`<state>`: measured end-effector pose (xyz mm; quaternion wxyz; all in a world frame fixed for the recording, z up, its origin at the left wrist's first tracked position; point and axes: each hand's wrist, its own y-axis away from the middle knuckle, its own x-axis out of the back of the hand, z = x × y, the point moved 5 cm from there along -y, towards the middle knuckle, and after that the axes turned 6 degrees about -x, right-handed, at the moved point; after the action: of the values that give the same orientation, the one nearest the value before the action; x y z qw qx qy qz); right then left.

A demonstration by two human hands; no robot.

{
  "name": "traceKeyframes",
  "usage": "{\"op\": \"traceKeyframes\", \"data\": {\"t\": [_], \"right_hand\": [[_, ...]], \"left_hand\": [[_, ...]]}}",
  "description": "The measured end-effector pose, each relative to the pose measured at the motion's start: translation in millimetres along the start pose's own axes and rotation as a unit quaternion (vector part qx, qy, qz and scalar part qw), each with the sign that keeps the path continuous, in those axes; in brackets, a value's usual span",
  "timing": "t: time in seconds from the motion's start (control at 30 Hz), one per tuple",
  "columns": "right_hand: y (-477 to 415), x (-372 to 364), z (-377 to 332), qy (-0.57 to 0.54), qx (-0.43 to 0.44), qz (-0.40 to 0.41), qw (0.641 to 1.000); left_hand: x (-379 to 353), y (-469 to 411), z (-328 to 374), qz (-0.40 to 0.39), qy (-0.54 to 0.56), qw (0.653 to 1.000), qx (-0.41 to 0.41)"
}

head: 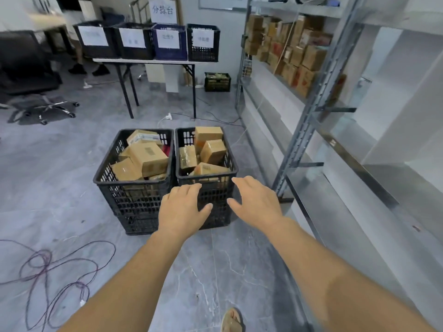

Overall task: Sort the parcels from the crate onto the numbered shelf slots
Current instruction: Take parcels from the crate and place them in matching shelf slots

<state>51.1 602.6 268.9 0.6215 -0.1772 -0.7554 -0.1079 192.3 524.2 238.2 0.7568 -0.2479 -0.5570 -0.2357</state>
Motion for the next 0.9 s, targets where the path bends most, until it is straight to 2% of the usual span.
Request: {"op": "traceKeyframes", "data": {"t": [0.27,0.53,0.8,0.9], "right_hand": [[-147,-13,23,-0.011,0.018,-0.029,0.999],[-262,-57,16,-0.02,0.012,-0.074,0.997],[-389,-83,14,-0.014,-0.053,-0.064,0.996],[-427,-96,9,-0.011,-0.072,-0.085,0.994]], "left_hand": [[-11,-130,-24,-0.022,-0.007,0.999,0.026],[-34,-218,-86,-0.049,0.004,0.997,0.06],[-57,-343,-152,-0.066,0.064,0.995,0.049],[-65,-380,-175,-0.09,0.068,0.993,0.044]]}}
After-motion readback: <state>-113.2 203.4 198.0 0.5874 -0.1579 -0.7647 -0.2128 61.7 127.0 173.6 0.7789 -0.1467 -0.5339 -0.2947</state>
